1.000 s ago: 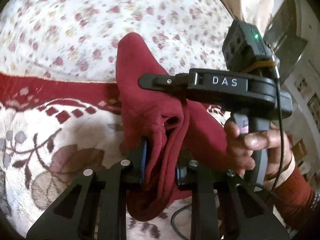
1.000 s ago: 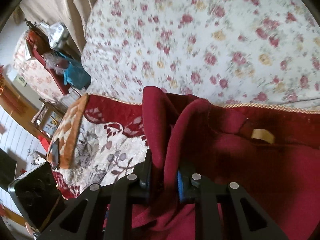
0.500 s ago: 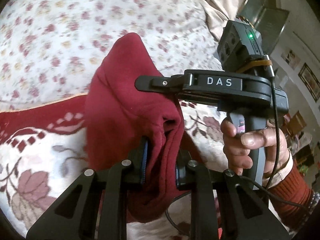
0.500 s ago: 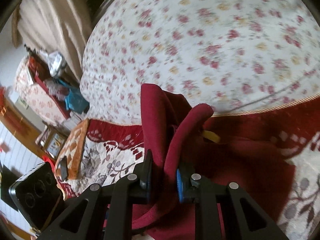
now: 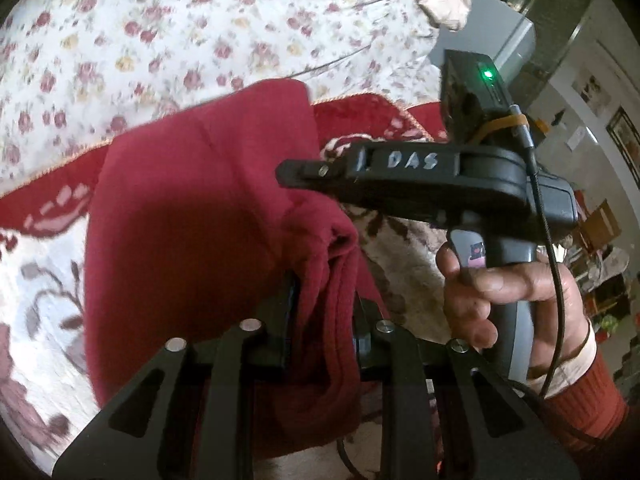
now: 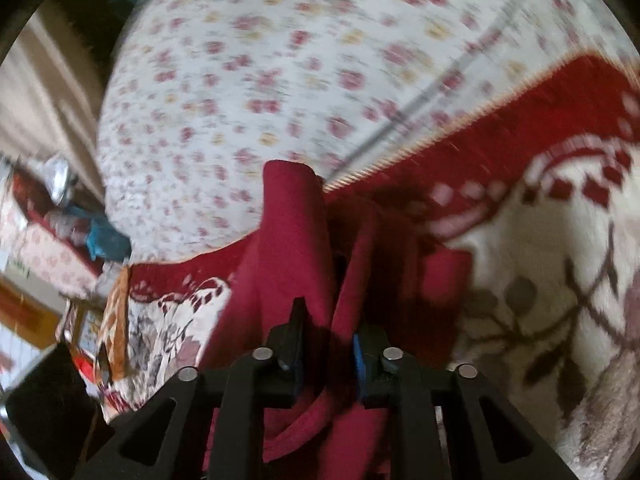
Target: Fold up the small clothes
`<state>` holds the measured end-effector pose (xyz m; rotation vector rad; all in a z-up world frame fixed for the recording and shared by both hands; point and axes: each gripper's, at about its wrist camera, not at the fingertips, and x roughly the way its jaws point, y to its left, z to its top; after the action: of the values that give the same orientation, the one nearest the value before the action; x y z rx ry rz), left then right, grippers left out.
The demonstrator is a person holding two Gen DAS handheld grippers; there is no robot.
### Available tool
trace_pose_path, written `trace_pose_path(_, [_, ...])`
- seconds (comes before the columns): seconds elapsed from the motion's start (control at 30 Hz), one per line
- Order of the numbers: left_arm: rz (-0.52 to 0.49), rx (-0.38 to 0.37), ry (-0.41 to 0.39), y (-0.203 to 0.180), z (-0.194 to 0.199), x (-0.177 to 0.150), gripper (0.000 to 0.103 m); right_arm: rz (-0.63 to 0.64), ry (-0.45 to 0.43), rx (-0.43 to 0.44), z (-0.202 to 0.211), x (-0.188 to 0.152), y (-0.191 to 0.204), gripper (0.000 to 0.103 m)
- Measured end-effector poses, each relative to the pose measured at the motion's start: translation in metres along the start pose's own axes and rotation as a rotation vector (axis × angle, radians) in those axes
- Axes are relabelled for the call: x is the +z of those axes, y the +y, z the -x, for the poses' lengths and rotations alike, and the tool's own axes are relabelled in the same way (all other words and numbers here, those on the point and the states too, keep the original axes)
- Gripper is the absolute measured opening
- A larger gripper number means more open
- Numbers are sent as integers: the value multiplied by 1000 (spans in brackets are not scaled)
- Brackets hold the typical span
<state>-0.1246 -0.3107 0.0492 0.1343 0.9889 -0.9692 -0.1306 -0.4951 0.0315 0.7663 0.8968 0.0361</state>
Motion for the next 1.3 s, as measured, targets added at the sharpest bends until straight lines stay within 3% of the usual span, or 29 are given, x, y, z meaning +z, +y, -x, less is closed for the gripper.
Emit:
trace_pose_path(0.07, [-20, -3, -1, -2, 6, -3, 32, 0, -43, -36, 11, 0, -4, 38])
trace_pose_path(0.2, [-29, -71, -20, -1, 35, -9, 46, 54, -94, -43, 39, 1, 10, 43])
trace_pose_path(0.27, [-31, -96, -42, 3, 53, -15, 58, 75, -104, -29, 48, -2, 21, 50])
trace_pose_path(0.37, [-10, -104, -68, 15, 72, -24, 59, 164, -98, 14, 54, -15, 49, 52])
trace_pose_path(0.53, [25, 8, -69, 35, 77, -30, 59, 306, -1, 27, 36, -40, 85, 52])
trace_pose_path(0.7, [28, 12, -50, 44, 62, -35, 59, 363, 54, -103, 23, -62, 77, 51])
trace_pose_path(0.83, [2, 24, -31, 41, 46, -40, 59, 430, 87, -299, 12, -80, 53, 44])
trace_pose_path(0.87, [-9, 29, -29, 39, 44, -41, 59, 414, 96, -303, 10, -82, 45, 45])
trace_pose_path(1.0, [-28, 42, -36, 37, 47, -40, 59, 260, 46, -146, 30, -75, 25, 45])
trace_pose_path(1.1, [-24, 34, -35, 40, 48, -38, 59, 222, -22, -109, 45, -66, 26, 48])
trace_pose_path(1.2, [-20, 38, -39, 39, 45, -40, 59, 171, -89, -97, 51, -51, 26, 63])
trace_pose_path(1.23, [-22, 41, -40, 39, 45, -40, 59, 144, -105, -96, 49, -45, 26, 72])
trace_pose_path(1.3, [-26, 45, -41, 39, 44, -40, 59, 76, -119, -73, 41, -34, 21, 73])
